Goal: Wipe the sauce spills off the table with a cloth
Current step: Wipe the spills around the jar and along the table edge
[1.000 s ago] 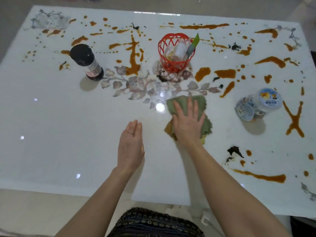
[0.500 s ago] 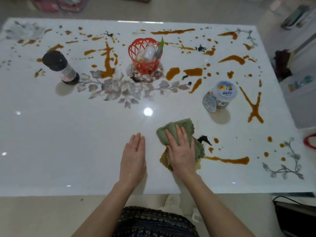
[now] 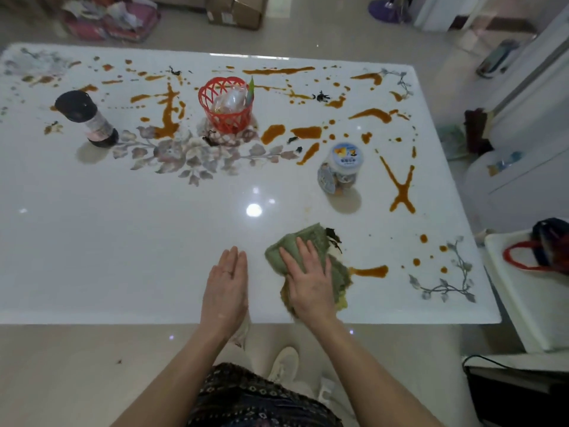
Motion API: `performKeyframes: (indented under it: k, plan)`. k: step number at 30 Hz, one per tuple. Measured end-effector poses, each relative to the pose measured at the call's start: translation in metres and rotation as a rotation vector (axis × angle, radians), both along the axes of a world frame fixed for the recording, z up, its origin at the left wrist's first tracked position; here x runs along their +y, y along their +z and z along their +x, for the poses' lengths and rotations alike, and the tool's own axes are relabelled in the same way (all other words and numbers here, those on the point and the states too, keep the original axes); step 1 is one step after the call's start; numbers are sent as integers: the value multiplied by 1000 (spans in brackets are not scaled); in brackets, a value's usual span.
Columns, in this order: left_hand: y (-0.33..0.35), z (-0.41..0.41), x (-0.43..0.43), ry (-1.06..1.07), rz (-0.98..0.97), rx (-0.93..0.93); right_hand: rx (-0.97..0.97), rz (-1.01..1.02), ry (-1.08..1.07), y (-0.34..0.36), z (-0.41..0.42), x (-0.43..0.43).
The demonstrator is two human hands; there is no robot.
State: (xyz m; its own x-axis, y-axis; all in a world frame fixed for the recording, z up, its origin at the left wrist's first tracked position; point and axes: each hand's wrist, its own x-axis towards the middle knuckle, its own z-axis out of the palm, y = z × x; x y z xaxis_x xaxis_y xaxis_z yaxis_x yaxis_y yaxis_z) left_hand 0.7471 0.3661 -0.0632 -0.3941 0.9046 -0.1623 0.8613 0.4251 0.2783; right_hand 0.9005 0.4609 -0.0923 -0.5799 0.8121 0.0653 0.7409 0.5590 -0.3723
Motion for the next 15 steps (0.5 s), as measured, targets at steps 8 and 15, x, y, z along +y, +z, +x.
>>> performKeyframes:
  k: [8, 15]
  plan:
    - [3, 23, 7, -47, -30, 37, 14, -18, 115, -1, 62, 40]
    - [-1, 30, 10, -24, -42, 46, 65, -62, 89, -4, 65, -2]
